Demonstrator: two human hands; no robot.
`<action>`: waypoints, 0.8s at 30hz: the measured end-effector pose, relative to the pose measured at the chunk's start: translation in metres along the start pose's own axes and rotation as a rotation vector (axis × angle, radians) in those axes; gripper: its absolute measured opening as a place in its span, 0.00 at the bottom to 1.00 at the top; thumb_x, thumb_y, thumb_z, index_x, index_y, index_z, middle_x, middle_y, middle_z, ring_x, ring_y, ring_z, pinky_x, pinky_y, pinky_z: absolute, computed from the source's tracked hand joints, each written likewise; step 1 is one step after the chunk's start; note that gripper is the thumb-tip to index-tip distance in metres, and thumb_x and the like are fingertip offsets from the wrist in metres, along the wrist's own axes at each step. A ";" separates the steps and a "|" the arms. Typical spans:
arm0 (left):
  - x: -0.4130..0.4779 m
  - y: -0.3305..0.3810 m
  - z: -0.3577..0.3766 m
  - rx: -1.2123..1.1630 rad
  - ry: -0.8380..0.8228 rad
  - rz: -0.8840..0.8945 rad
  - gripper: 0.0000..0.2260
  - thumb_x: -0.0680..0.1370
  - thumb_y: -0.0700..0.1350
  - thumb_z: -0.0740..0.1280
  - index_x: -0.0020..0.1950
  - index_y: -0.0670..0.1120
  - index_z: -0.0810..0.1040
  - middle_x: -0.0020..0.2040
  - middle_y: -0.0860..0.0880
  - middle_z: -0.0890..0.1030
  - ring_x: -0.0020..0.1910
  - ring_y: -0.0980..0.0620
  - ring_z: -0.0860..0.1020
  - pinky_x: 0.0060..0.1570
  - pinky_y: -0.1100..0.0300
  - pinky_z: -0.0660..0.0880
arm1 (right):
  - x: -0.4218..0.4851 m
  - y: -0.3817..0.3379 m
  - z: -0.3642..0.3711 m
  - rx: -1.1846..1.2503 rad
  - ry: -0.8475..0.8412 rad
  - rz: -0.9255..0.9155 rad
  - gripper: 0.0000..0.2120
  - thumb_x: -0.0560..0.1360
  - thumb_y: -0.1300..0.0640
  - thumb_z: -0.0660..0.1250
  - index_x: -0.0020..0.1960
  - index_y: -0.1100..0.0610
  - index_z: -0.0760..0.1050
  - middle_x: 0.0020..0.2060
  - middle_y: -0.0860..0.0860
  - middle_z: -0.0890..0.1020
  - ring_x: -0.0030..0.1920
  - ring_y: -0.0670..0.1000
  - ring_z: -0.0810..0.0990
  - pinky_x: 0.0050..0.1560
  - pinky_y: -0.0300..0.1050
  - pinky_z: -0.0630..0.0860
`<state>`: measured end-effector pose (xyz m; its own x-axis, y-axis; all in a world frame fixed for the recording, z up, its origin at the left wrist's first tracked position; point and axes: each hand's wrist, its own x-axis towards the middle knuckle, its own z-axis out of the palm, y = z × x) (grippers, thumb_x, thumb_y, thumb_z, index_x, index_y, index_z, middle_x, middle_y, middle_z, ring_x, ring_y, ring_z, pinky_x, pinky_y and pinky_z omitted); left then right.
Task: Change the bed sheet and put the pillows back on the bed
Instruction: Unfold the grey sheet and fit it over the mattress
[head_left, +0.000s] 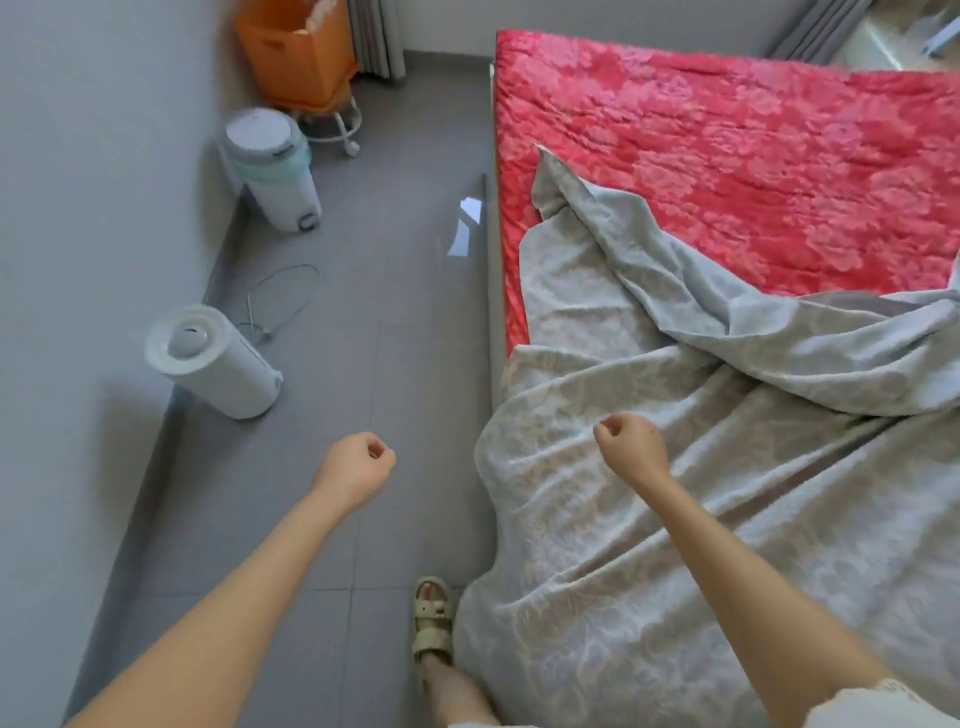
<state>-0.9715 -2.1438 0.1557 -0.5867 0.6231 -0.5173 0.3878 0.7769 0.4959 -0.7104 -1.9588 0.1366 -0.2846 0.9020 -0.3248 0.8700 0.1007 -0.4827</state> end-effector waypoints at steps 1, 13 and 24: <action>0.012 0.009 -0.019 0.018 -0.004 0.023 0.07 0.77 0.43 0.63 0.45 0.42 0.78 0.48 0.42 0.83 0.50 0.43 0.79 0.48 0.56 0.73 | 0.007 -0.015 -0.004 0.016 0.006 0.015 0.21 0.76 0.61 0.61 0.27 0.53 0.58 0.22 0.46 0.61 0.25 0.46 0.59 0.28 0.41 0.56; 0.195 0.118 -0.194 0.103 0.096 0.426 0.06 0.77 0.43 0.64 0.45 0.44 0.79 0.44 0.46 0.82 0.47 0.46 0.79 0.46 0.57 0.72 | 0.143 -0.172 -0.017 0.211 0.142 0.199 0.15 0.72 0.61 0.61 0.27 0.60 0.64 0.25 0.57 0.68 0.30 0.51 0.68 0.33 0.44 0.63; 0.408 0.238 -0.245 0.215 -0.018 0.660 0.07 0.77 0.43 0.63 0.44 0.44 0.79 0.43 0.49 0.81 0.43 0.49 0.78 0.40 0.59 0.68 | 0.284 -0.228 -0.025 0.262 0.259 0.390 0.16 0.74 0.60 0.60 0.29 0.57 0.61 0.24 0.52 0.65 0.27 0.49 0.64 0.31 0.41 0.60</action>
<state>-1.2929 -1.7267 0.2341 -0.1681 0.9715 -0.1672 0.7930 0.2340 0.5624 -0.9801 -1.7151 0.1744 0.1769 0.9290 -0.3252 0.7520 -0.3407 -0.5643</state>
